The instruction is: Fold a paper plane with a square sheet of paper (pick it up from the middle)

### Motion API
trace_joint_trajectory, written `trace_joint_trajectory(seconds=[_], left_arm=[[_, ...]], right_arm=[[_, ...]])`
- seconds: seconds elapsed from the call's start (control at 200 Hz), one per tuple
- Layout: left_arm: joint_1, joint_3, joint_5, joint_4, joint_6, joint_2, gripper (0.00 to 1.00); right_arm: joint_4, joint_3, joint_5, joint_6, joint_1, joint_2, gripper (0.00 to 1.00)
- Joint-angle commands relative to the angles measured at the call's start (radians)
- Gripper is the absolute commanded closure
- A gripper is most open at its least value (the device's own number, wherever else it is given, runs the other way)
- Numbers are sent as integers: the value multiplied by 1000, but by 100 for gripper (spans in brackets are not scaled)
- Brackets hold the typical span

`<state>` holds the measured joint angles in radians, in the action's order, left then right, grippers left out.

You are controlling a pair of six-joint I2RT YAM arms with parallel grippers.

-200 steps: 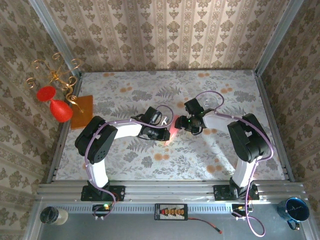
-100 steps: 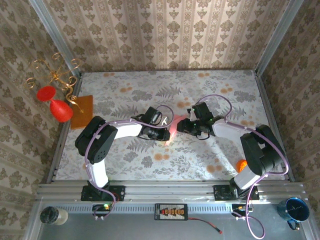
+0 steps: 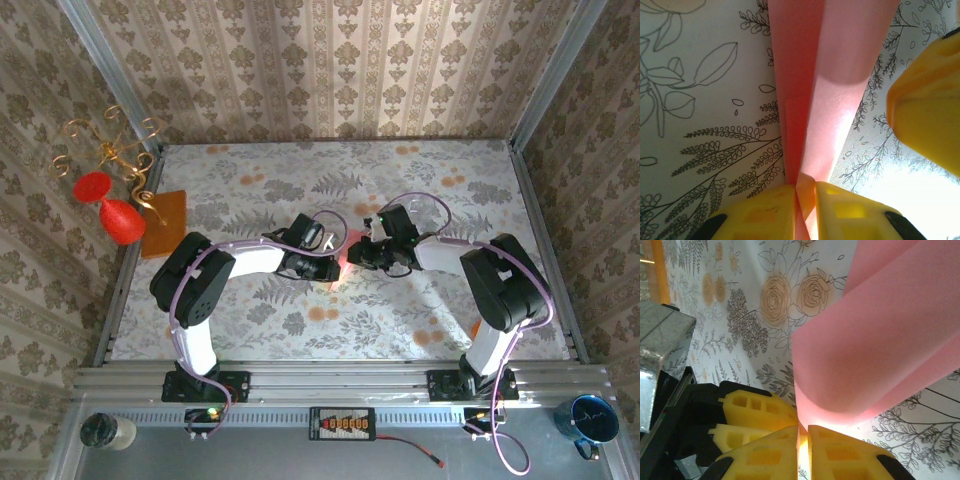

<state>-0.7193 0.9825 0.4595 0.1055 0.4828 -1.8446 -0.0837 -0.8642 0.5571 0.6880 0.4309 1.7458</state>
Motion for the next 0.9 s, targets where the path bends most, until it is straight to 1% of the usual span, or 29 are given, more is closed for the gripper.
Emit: trace_joint_trajectory(seconds=[0.0,0.455,0.895], left_arm=[[-9,-8,-36,54,-18,-23,82],[-9,-8,-35,61,-20,-20,83],[-11,-12,-35,63,-23,-19,83]], right_arm=[[-31,-38,35,4,6,30,86],[3,-77,8,8,3,102,86],[47,-97,-31,-2,-6,137,87]])
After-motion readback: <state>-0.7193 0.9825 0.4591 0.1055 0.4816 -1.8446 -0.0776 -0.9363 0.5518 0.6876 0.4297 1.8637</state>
